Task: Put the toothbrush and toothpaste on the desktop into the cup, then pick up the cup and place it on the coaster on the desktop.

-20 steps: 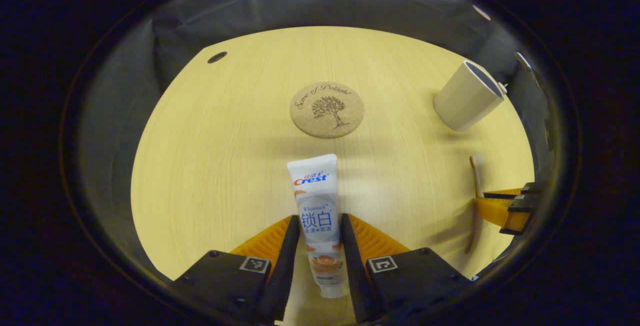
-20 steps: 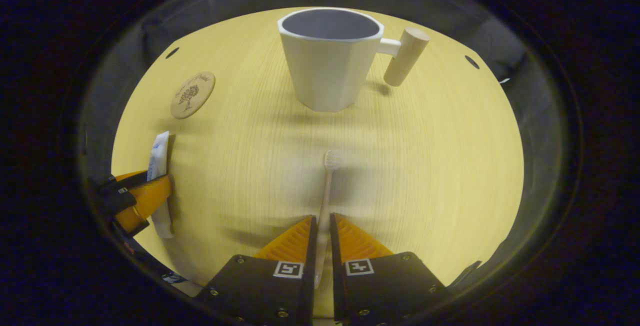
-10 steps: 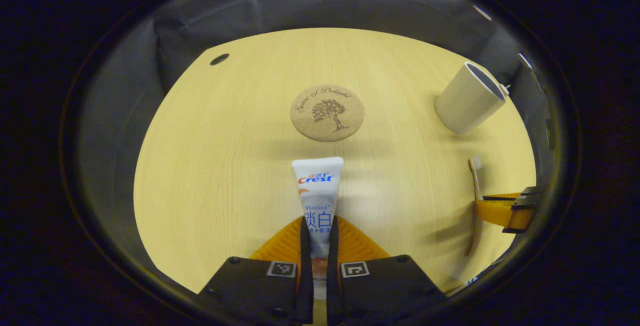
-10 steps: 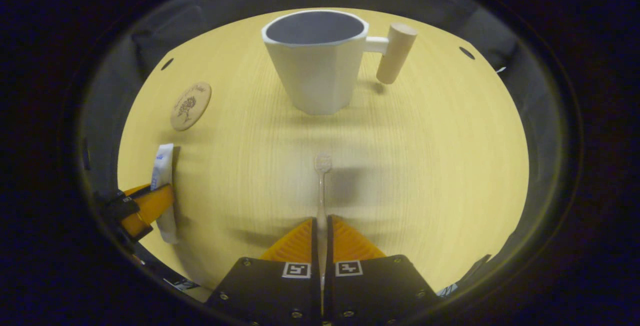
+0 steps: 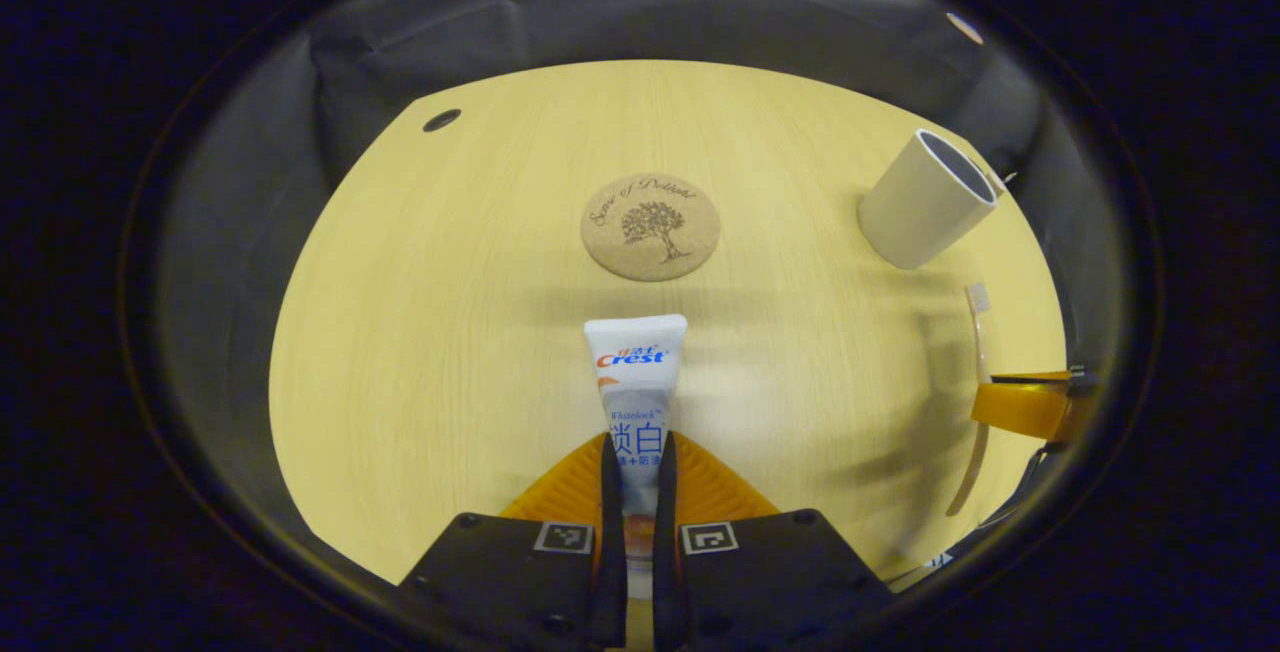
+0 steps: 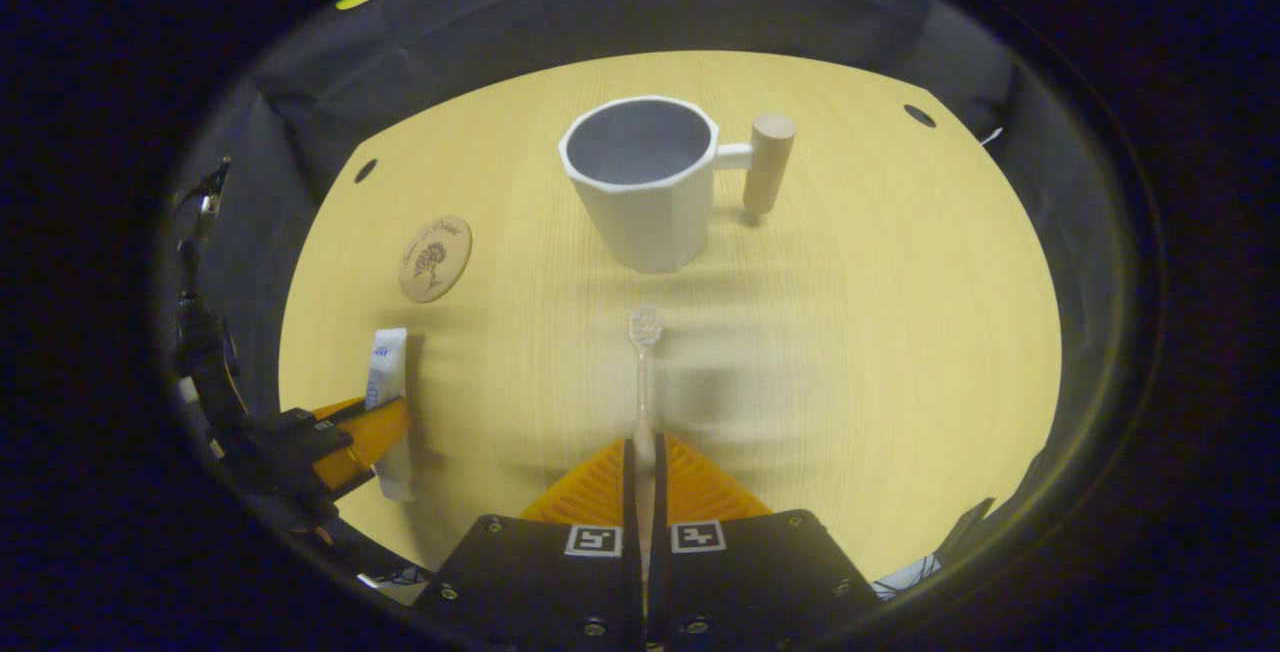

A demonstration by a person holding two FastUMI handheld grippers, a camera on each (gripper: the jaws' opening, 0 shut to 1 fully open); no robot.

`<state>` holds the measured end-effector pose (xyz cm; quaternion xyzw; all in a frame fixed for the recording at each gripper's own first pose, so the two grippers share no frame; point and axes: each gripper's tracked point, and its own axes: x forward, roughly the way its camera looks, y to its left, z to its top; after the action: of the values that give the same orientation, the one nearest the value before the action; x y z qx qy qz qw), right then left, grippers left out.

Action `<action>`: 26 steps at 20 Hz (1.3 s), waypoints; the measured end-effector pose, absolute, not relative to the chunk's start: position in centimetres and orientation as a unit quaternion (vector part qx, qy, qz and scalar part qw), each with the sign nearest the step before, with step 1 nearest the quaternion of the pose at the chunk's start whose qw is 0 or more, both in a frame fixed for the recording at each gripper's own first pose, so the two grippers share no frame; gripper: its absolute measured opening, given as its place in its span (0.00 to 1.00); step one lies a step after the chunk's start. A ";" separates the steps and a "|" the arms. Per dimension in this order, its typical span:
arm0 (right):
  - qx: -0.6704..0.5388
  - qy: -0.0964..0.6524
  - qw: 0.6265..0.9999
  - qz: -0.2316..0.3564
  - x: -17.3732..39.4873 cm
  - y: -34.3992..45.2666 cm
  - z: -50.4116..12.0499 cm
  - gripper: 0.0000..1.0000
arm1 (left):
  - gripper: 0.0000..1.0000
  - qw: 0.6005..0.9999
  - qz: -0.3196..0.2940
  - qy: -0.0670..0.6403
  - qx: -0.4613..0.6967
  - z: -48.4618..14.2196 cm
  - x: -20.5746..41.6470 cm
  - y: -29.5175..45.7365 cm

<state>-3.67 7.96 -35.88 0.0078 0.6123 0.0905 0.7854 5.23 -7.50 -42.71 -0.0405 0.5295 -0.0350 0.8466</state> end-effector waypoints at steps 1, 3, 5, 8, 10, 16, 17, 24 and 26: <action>0.012 0.609 0.788 0.092 -3.4 8.1 -35.2 0.03 | 0.18 0.849 -0.036 0.525 -0.040 -42.3 5.4 -7.6; 0.021 0.594 0.798 0.095 -2.7 8.2 -33.3 0.03 | 0.18 0.855 -0.038 0.516 -0.040 -41.3 5.8 -7.5; 0.029 0.576 0.811 0.096 -1.4 8.3 -31.2 0.04 | 0.18 0.860 -0.039 0.508 -0.039 -40.5 6.1 -7.2; 0.051 0.542 0.834 0.095 1.8 8.6 -28.5 0.04 | 0.18 0.862 -0.041 0.503 -0.045 -39.8 6.2 -7.2; 0.060 0.517 0.849 0.090 4.6 8.5 -27.2 0.03 | 0.18 0.862 -0.040 0.503 -0.052 -39.6 6.2 -7.1; 0.080 0.470 0.875 0.082 12.2 8.8 -26.4 0.03 | 0.18 0.861 -0.030 0.506 -0.049 -39.0 5.1 -5.8; 0.086 0.467 0.877 0.081 13.3 8.9 -26.6 0.03 | 0.18 0.860 -0.027 0.507 -0.050 -38.8 4.7 -5.5; 0.106 0.435 0.891 0.072 20.0 9.7 -27.6 0.03 | 0.18 0.857 0.001 0.513 -0.052 -37.8 2.6 -2.8; 0.101 0.430 0.894 0.076 20.7 9.9 -28.2 0.03 | 0.18 0.854 0.013 0.517 -0.056 -37.0 0.6 -2.5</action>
<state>20.68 9.88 -28.25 0.1009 0.4301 0.0765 0.8939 0.57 -2.50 -37.04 -0.0563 0.5165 0.0130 0.8543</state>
